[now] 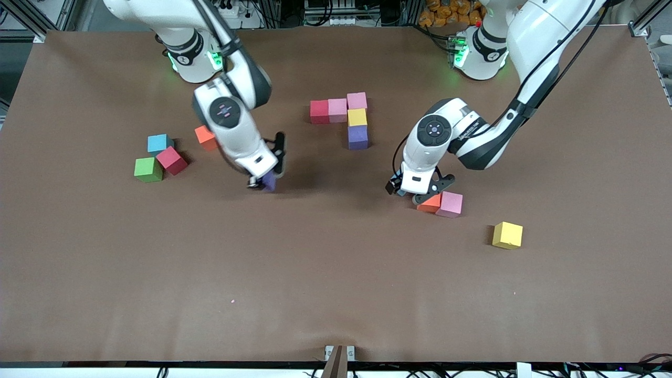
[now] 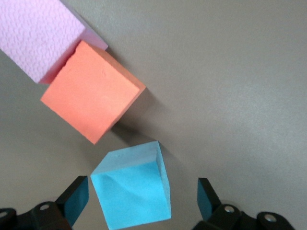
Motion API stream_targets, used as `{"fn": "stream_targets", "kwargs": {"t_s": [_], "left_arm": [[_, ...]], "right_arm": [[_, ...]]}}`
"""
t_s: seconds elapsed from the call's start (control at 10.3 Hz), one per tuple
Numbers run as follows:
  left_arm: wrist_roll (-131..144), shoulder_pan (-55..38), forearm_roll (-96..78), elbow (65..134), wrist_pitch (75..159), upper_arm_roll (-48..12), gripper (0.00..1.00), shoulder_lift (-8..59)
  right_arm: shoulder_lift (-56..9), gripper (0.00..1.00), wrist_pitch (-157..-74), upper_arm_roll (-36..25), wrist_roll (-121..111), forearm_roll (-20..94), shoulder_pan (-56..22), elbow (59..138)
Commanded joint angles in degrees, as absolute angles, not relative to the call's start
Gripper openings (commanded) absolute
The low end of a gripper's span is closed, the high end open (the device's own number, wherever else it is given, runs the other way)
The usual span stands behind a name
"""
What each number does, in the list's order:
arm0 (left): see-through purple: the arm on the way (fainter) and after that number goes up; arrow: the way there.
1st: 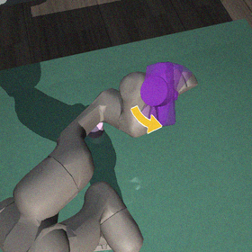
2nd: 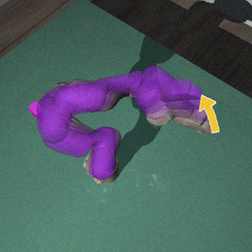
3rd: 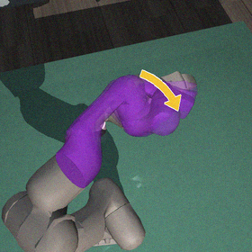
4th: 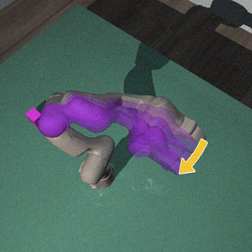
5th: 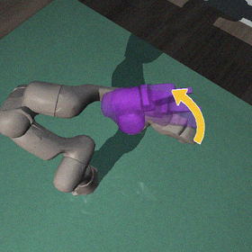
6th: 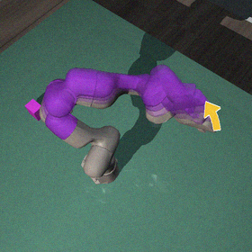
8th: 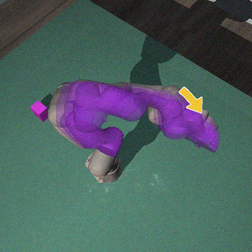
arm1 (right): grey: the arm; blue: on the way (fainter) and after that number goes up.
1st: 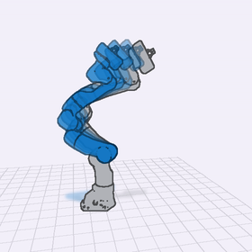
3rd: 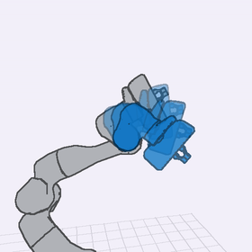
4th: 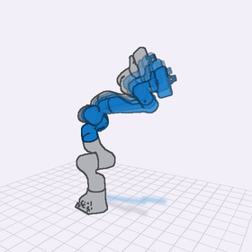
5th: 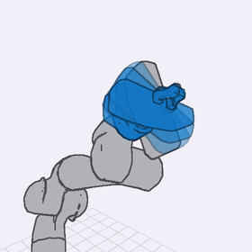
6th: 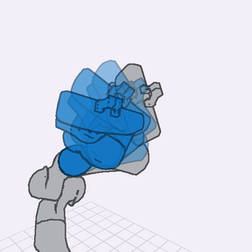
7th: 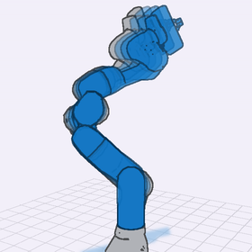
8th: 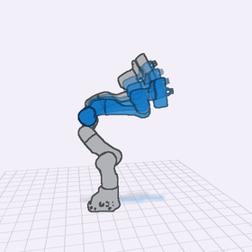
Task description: Form number 2 with 11 blocks
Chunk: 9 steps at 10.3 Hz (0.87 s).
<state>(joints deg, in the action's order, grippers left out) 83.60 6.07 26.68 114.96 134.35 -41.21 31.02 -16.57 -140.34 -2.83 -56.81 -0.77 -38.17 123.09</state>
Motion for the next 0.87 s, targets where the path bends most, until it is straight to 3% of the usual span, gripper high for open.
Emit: {"fn": "stream_targets", "kwargs": {"t_s": [0.0,0.78], "left_arm": [[84.73,5.98,25.66,115.13,133.51,-41.48,1.0,30.85],[91.22,6.15,25.66,116.37,129.73,-41.57,1.0,31.29]], "right_arm": [[-16.52,0.06,-140.19,-3.43,-54.25,-1.67,-44.1,123.4],[-22.13,0.06,-140.19,-3.43,-41.77,-1.85,-57.91,119.37]]}}
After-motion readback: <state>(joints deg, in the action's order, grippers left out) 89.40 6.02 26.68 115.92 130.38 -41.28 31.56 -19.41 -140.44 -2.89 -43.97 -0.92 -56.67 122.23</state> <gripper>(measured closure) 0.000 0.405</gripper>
